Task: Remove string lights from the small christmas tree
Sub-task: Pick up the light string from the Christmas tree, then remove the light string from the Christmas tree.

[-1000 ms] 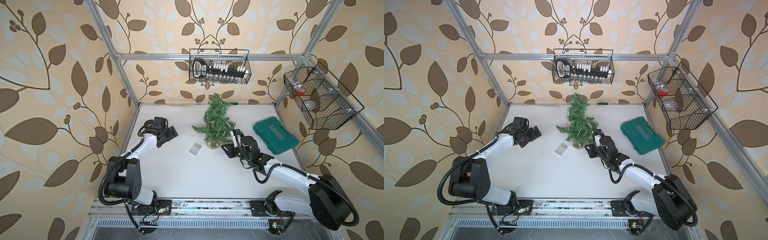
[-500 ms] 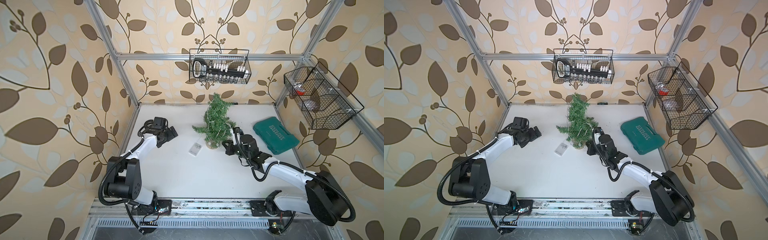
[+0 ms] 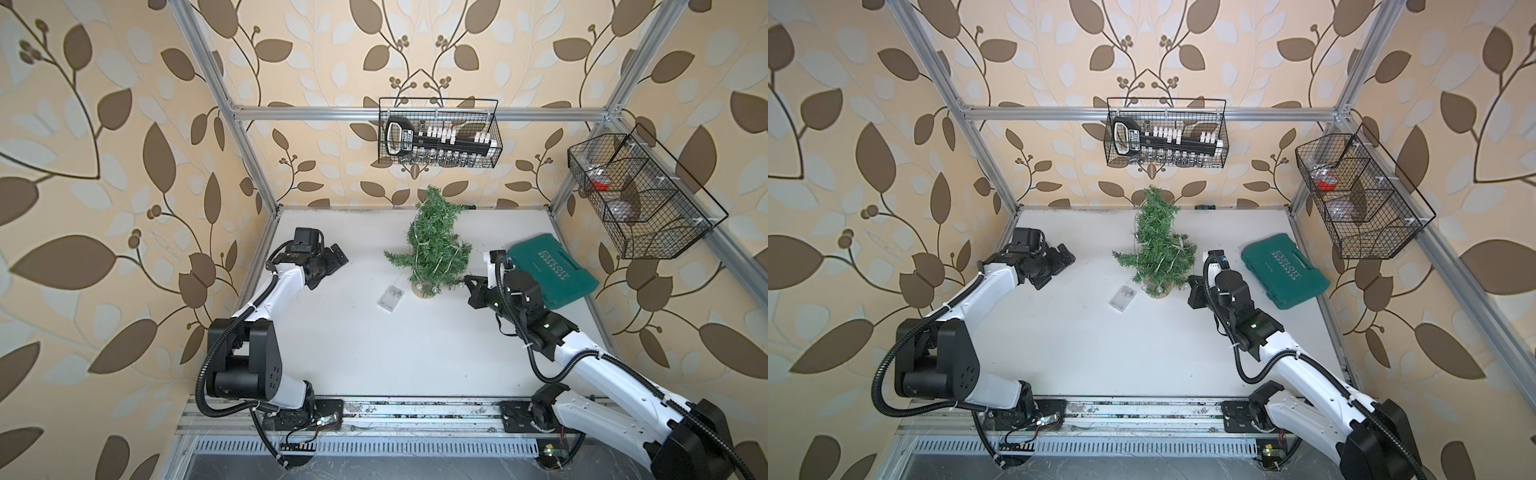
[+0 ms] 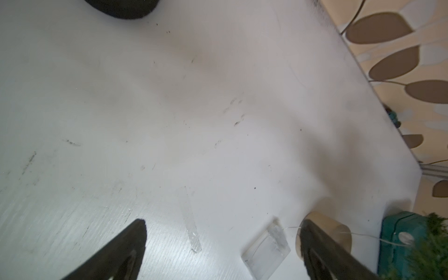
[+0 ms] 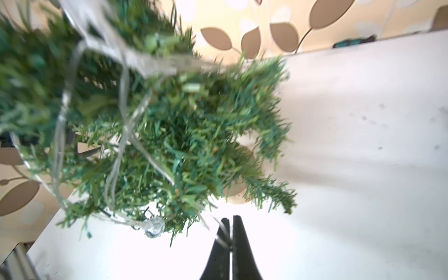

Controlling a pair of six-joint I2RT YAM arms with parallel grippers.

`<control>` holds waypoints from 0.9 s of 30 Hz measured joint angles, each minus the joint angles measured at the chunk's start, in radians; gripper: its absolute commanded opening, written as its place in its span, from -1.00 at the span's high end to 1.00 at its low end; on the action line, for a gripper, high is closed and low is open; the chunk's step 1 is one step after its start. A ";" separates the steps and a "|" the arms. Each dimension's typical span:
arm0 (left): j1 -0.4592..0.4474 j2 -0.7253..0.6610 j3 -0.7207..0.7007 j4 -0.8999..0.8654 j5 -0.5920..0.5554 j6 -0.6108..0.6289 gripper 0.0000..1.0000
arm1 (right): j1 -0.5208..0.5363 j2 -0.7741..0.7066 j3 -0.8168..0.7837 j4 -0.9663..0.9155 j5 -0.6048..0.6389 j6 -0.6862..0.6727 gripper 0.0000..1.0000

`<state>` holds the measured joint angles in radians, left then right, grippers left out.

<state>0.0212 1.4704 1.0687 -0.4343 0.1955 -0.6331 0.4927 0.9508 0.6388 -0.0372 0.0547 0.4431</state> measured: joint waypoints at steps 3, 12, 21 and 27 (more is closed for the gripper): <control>0.028 0.000 0.014 0.008 0.039 -0.014 -0.98 | -0.058 -0.007 0.097 -0.077 0.024 -0.002 1.00; 0.030 0.000 0.062 -0.014 0.078 -0.021 -0.98 | -0.289 0.225 0.534 -0.146 -0.007 0.037 1.00; 0.030 -0.026 0.098 -0.024 0.098 -0.007 -0.93 | -0.290 0.481 0.871 -0.124 -0.082 0.081 1.00; 0.006 -0.063 0.098 0.006 0.123 0.010 -0.89 | -0.246 0.632 1.054 -0.135 -0.142 0.083 1.00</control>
<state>0.0273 1.4071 1.1671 -0.4278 0.3187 -0.6231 0.2470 1.5833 1.6928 -0.1726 -0.0872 0.5262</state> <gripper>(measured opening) 0.957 0.047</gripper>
